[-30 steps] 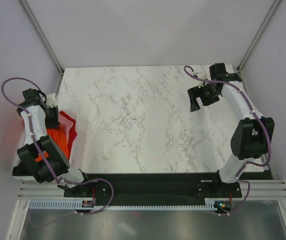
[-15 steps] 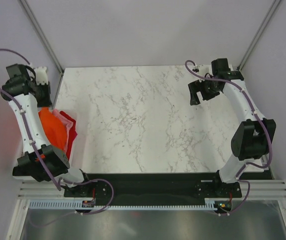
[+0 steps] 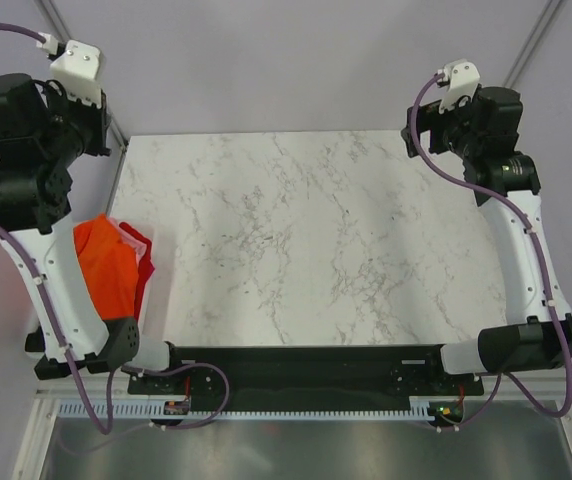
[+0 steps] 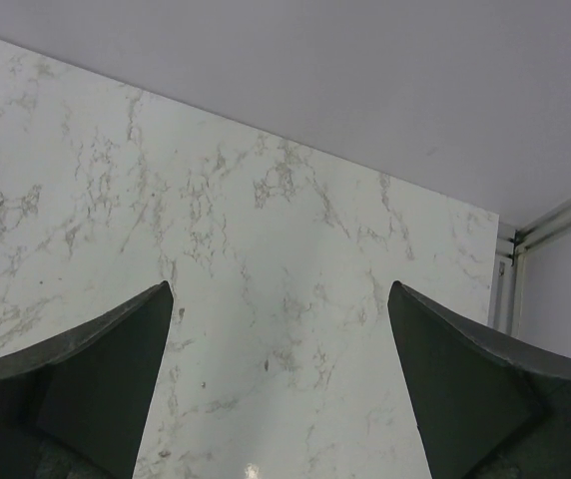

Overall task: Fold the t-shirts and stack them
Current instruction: Grab the tshirt from the pile

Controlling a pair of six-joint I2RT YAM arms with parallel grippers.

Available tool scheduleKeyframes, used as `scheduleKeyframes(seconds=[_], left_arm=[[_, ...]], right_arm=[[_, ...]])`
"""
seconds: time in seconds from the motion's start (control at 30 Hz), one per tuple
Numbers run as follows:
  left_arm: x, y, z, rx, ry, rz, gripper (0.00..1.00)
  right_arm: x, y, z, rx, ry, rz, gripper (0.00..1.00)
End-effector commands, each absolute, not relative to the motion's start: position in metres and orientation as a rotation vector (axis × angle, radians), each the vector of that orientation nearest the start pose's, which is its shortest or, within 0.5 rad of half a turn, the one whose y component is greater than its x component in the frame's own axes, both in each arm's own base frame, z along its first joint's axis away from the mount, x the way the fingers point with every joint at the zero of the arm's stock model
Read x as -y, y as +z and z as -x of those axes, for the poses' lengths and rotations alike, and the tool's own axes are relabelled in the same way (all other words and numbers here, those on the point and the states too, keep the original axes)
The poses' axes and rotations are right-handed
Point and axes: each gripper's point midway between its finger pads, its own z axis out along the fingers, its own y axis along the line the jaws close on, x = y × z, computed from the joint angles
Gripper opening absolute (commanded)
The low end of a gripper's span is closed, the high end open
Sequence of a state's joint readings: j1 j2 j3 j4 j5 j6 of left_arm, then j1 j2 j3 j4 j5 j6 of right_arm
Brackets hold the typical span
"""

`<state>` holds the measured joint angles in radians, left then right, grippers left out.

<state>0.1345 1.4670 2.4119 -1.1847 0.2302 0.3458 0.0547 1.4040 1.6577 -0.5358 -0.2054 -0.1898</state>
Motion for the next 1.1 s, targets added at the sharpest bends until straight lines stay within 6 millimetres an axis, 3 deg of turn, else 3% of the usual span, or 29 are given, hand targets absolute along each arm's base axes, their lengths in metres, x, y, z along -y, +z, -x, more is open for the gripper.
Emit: scheduleKeyframes(seconds=[0.0, 0.03, 0.07, 0.1, 0.13, 0.17, 0.2, 0.23, 0.3, 0.33, 0.5, 0.7, 0.73, 0.8, 1.07], left_arm=[[-0.037, 0.466, -0.336, -1.933, 0.217, -0.34, 0.09], [-0.041, 0.449, -0.335, -1.98, 0.233, -0.333, 0.17], [-0.046, 0.413, -0.327, -2.077, 0.246, -0.335, 0.31], [-0.047, 0.395, -0.322, -2.115, 0.245, -0.337, 0.39], [-0.048, 0.349, -0.318, -2.227, 0.227, -0.343, 0.48], [-0.051, 0.349, -0.307, -2.198, 0.262, -0.31, 0.58], [-0.052, 0.336, -0.302, -2.226, 0.265, -0.302, 0.6], [-0.053, 0.308, -0.294, -2.292, 0.259, -0.293, 0.6], [-0.061, 0.295, -0.282, -2.324, 0.305, -0.238, 0.63], [-0.067, 0.277, -0.274, -2.376, 0.342, -0.215, 0.63], [-0.082, 0.238, -0.255, -2.459, 0.433, -0.181, 0.66], [-0.099, 0.202, -0.254, -2.51, 0.506, -0.132, 0.66], [-0.102, 0.197, -0.255, -2.512, 0.501, -0.118, 0.65], [-0.11, 0.188, -0.257, -2.515, 0.489, -0.071, 0.63], [-0.122, 0.15, -0.273, -2.571, 0.396, -0.031, 0.56]], right_arm=[[-0.06, 0.37, -0.42, -1.838, 0.164, 0.376, 0.98], [-0.062, 0.366, -0.417, -1.844, 0.17, 0.4, 0.98], [-0.066, 0.356, -0.411, -1.861, 0.195, 0.426, 0.98], [-0.068, 0.349, -0.407, -1.88, 0.205, 0.44, 0.98], [-0.069, 0.343, -0.404, -1.894, 0.215, 0.453, 0.98], [-0.071, 0.334, -0.401, -1.912, 0.224, 0.476, 0.98], [-0.073, 0.327, -0.397, -1.936, 0.244, 0.492, 0.98], [-0.074, 0.321, -0.397, -1.957, 0.252, 0.498, 0.98], [-0.075, 0.309, -0.393, -2.001, 0.269, 0.518, 0.98], [-0.075, 0.301, -0.394, -2.024, 0.272, 0.527, 0.98], [-0.079, 0.274, -0.389, -2.135, 0.318, 0.592, 0.98], [-0.079, 0.247, -0.393, -2.28, 0.352, 0.658, 0.98], [-0.081, 0.256, -0.396, -2.269, 0.341, 0.671, 0.98], [-0.08, 0.249, -0.394, -2.323, 0.338, 0.694, 0.98], [-0.088, 0.258, -0.404, -2.348, 0.265, 0.721, 0.98]])
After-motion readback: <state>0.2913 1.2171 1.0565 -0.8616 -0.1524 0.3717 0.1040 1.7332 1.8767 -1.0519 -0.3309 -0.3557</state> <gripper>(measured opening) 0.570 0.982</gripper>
